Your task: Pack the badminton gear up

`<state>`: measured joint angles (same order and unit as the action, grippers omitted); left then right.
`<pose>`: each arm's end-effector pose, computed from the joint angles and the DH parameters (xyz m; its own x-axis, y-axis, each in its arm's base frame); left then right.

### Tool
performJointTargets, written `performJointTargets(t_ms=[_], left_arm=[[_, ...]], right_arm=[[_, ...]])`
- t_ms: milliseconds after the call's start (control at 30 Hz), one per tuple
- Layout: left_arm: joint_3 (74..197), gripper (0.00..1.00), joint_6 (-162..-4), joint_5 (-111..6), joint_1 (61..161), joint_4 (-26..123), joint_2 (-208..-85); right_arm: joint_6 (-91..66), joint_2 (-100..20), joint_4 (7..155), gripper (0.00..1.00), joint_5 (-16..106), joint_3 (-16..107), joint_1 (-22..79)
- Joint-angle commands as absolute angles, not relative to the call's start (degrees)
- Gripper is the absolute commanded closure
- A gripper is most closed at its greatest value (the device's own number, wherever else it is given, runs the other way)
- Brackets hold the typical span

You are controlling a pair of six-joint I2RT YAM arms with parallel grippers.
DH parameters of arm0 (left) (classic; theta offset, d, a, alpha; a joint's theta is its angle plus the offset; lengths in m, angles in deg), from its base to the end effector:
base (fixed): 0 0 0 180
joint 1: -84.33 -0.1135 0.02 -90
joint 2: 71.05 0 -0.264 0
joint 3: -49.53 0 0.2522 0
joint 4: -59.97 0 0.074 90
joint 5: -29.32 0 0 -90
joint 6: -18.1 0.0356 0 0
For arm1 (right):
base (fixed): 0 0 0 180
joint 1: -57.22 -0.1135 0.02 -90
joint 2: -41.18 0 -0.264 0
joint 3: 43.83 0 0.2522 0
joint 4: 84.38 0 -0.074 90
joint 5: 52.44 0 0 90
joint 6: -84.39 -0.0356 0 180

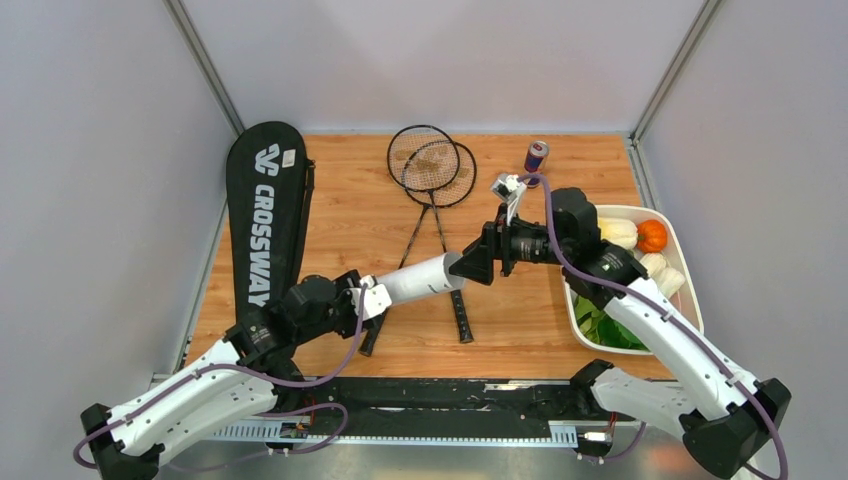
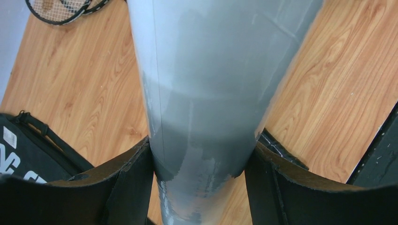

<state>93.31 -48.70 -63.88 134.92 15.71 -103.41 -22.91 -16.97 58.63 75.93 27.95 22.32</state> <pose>0.0880 -0.1040 0.2453 -0.0243 0.6491 -0.7603 0.8173 0.4509 0.3588 0.1673 0.1436 0.3568 -0.5829 -0.1223 -0.8033 -0.7778 0.3701 0.5080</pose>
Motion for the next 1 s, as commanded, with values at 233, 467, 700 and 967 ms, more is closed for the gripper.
performJointTargets(t_ms=[233, 467, 700, 967], left_arm=[[103.37, 0.34, -59.33, -60.51, 135.75, 31.05, -100.61], [107.4, 0.33, -70.41, -63.31, 135.74, 32.22, -101.87], [110.59, 0.31, -79.97, -59.9, 135.67, 33.31, -105.84], [107.08, 0.29, -84.63, -54.71, 135.75, 39.88, -108.4]], right_arm=[[-29.91, -0.41, 78.23, 0.0, 61.2, 25.81, 21.09], [-27.94, 7.68, 98.44, 0.0, 63.59, 16.86, 21.12], [-32.44, 0.39, 106.2, 0.0, 66.52, 17.78, 21.03], [-36.76, -11.36, 114.64, 0.05, 65.23, 17.84, 15.33]])
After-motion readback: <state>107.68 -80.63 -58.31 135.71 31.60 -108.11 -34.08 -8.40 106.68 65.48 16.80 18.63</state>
